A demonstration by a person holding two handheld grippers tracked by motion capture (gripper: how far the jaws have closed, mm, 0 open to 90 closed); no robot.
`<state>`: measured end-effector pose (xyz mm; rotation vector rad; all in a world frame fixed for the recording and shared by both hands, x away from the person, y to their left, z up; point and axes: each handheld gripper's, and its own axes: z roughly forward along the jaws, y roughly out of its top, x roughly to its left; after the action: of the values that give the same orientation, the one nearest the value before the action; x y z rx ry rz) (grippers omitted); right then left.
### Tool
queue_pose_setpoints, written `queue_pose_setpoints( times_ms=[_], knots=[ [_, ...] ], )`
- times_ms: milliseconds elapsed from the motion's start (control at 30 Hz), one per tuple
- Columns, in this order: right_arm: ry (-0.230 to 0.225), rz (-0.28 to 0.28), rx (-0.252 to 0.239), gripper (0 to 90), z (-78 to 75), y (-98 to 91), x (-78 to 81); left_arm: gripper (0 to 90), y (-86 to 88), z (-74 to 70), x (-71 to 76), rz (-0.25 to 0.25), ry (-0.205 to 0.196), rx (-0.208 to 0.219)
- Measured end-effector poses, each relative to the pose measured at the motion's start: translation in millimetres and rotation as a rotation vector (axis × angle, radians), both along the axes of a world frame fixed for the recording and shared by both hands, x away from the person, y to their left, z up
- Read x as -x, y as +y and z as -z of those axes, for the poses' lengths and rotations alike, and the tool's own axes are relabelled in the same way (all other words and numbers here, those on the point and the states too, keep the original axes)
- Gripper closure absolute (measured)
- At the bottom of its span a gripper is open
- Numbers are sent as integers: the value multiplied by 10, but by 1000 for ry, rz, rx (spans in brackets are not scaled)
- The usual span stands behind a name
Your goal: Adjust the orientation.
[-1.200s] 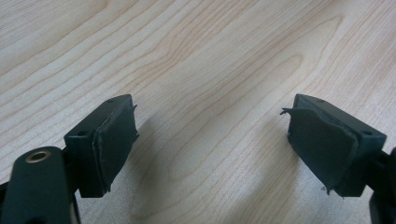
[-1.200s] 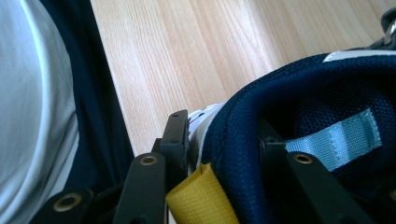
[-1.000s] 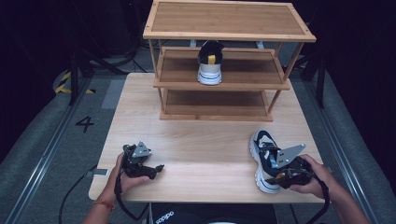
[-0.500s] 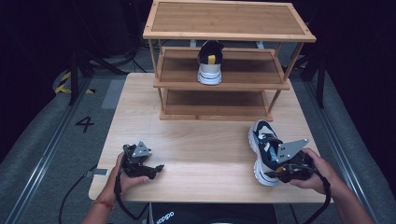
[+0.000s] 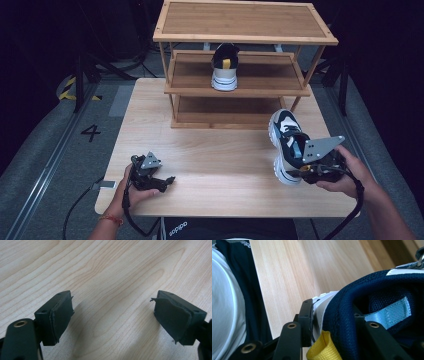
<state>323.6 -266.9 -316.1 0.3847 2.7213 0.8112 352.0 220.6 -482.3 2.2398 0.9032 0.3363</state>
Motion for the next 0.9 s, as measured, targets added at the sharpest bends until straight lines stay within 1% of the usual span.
queue_pose_setpoints(
  times_ms=[67, 167, 333, 433, 500, 600, 633, 733, 800, 900],
  knots=[
    [-20, 1, -1, 651, -74, 7, -12, 160, 0, 0, 0, 0, 0, 0],
    [-32, 0, 1, 650, -180, 29, -43, 160, 1, 0, -2, 1, 1, 0],
    [-67, -1, 32, 650, -374, 124, -135, 159, 0, 2, -5, 3, 1, 3],
    [-71, -9, 39, 650, -482, 186, -208, 159, 0, 2, -5, 4, 1, 2],
    [-72, -4, 40, 649, -544, 232, -270, 159, 0, 2, -5, 3, 1, 3],
    [-85, -5, 60, 649, -622, 308, -385, 159, 0, 2, -5, 3, 1, 3],
    [-82, -3, 64, 649, -647, 333, -425, 159, 0, 2, -5, 4, 1, 3],
    [-84, -2, 63, 649, -725, 407, -566, 159, -1, 2, -5, 4, 1, 3],
    [-97, 0, 67, 648, -772, 463, -661, 159, 0, 2, -5, 4, 1, 3],
    [-95, 0, 64, 648, -846, 539, -812, 159, -1, 3, -6, 4, 1, 3]
  ],
)
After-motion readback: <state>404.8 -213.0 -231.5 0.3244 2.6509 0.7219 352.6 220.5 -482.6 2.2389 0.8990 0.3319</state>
